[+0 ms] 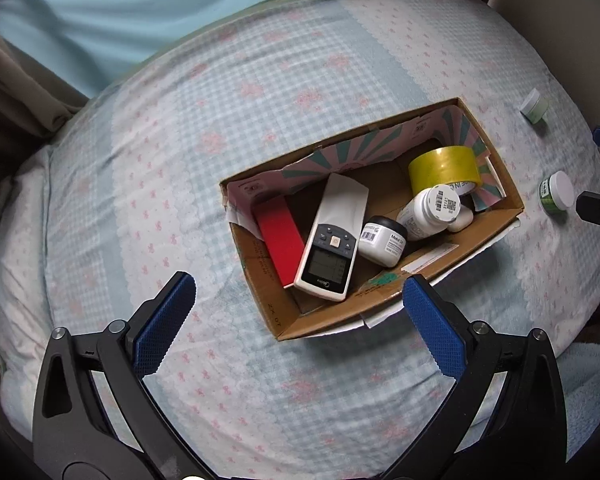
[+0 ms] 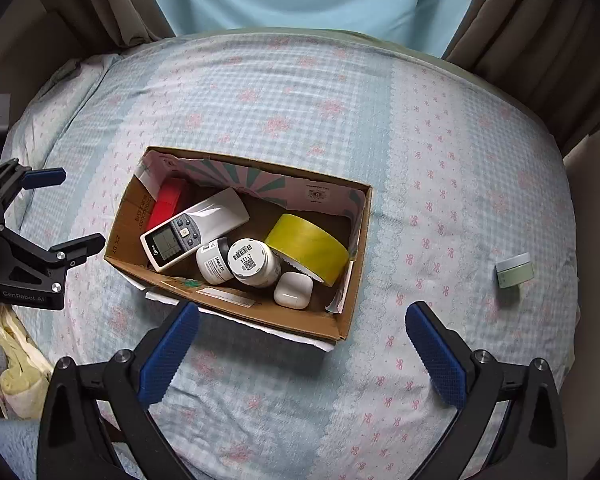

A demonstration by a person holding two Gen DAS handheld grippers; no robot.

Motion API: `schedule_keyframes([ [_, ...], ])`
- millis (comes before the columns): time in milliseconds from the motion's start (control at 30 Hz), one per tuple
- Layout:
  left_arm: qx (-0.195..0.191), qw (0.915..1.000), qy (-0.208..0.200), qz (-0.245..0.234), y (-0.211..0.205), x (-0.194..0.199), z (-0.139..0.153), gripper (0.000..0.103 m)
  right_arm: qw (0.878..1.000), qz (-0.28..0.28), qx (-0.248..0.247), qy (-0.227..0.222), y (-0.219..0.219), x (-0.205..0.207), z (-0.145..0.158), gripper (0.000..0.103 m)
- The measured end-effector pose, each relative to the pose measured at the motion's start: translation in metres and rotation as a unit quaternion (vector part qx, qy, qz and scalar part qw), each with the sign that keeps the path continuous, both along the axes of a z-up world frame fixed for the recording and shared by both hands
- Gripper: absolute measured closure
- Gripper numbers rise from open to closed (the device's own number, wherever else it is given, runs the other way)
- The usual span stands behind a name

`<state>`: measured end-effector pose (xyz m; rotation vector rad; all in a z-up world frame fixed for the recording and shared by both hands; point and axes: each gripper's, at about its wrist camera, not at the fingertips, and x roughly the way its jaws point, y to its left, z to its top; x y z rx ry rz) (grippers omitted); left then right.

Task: Organize rigid objects
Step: 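Open both tools to drop the items into the box and lift away, then grasp the white-lidded green jar with the left tool while the right tool grasps the cleansing mud jar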

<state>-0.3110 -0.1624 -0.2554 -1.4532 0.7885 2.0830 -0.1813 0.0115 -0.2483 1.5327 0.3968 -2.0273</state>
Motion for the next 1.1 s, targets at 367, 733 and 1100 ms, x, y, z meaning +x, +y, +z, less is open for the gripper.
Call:
schedule_keyframes([
  [367, 0.092, 0.9943, 0.027, 0.046, 0.033, 0.047, 0.067, 0.000, 0.994, -0.091, -0.044, 0.034, 0.097, -0.008, 0.064, 0.000],
  [733, 0.144, 0.9857, 0.033, 0.081, 0.148, 0.137, 0.078, 0.000, 0.991, -0.073, -0.011, 0.111, 0.229, -0.057, 0.094, 0.000],
  [1100, 0.143, 0.9883, 0.016, 0.051, 0.251, 0.223, -0.002, 0.000, 0.996, -0.042, -0.029, 0.070, 0.301, -0.118, 0.027, 0.000],
])
